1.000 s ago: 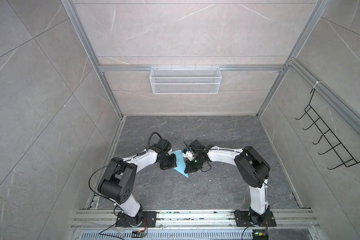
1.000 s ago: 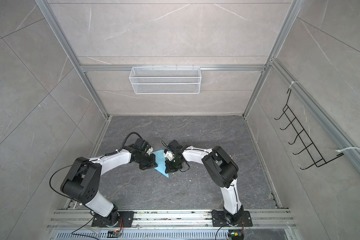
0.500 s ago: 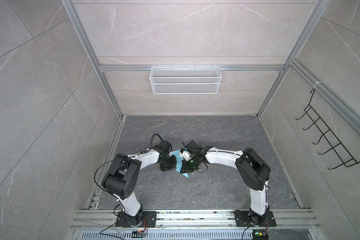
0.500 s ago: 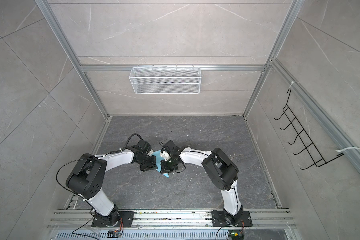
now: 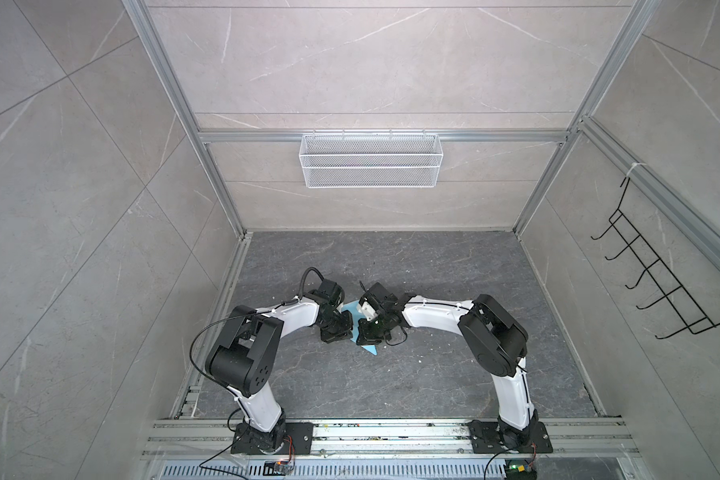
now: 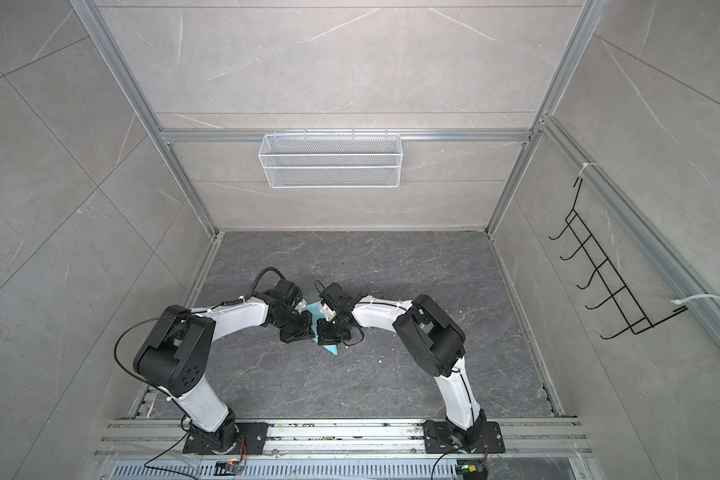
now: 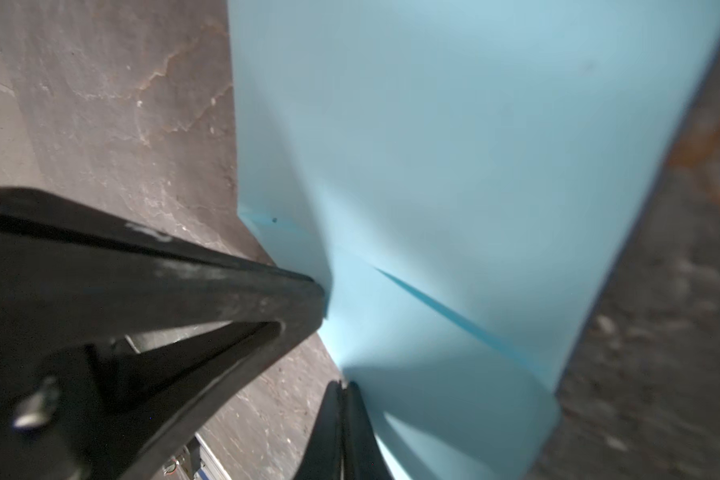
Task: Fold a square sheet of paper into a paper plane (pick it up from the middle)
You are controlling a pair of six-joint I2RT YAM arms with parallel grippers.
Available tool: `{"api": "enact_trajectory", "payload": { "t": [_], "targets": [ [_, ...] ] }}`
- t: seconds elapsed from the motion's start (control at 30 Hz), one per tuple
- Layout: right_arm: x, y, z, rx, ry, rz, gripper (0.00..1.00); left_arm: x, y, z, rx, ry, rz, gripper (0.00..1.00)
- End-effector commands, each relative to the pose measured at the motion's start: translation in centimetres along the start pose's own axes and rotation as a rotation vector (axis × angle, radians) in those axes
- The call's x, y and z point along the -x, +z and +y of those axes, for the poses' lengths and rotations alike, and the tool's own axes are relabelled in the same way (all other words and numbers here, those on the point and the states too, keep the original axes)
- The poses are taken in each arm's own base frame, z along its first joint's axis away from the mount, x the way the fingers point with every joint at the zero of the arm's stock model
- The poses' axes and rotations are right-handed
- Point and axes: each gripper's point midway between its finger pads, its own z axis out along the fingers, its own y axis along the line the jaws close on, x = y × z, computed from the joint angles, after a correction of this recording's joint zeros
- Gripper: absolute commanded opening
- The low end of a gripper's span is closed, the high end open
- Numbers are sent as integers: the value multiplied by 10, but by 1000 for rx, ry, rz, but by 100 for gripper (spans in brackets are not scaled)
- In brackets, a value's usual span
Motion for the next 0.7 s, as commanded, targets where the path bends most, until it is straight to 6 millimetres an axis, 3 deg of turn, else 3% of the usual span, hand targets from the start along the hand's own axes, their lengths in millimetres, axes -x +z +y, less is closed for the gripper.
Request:
{"api": "enact_trajectory", "payload": {
  "t": [0.0,0.67],
  "targets": [
    [-20,2,-28,-101,38,47,7,-13,9,28,125,-39,52,2],
    [-90,-18,-85,-263,121,159,6,-16,7,40,185,-39,57,1]
  ]
}}
